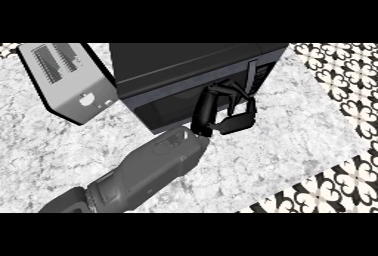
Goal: Pick up the milk, place it into the microwave and close the microwave
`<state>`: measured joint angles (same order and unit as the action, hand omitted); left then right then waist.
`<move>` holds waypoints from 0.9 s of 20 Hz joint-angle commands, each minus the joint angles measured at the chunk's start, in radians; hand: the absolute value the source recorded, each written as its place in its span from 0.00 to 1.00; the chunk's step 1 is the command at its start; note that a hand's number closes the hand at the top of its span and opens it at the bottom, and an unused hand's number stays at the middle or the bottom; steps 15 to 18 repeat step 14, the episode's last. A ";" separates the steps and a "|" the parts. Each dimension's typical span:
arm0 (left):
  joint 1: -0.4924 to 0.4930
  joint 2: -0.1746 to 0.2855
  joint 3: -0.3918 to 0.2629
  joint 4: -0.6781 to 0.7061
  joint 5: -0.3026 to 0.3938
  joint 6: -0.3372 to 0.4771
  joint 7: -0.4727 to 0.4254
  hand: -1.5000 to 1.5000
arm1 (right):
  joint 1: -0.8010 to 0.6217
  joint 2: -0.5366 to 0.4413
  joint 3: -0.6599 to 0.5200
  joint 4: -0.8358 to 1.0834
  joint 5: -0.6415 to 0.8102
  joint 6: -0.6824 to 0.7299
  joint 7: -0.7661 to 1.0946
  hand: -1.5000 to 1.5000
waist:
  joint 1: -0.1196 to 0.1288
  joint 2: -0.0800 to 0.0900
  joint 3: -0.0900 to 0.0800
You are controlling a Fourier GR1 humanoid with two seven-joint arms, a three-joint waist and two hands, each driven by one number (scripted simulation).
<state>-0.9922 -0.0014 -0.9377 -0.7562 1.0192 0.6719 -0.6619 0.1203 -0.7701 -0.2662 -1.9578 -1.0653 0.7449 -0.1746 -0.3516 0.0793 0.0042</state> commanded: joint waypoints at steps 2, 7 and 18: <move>0.013 0.001 0.036 0.141 0.049 0.047 0.047 1.00 | 0.009 -0.012 -0.015 -0.011 -0.026 0.006 0.000 0.00 | 0.031 0.002 -0.003; 0.060 0.001 0.035 0.142 0.100 0.060 0.044 1.00 | 0.037 -0.026 -0.038 -0.022 -0.041 -0.005 0.010 0.00 | 0.057 0.000 -0.007; 0.064 0.001 0.011 0.152 0.134 0.029 0.020 0.00 | 0.080 -0.035 -0.069 -0.041 -0.062 -0.021 0.020 0.00 | 0.069 -0.005 -0.007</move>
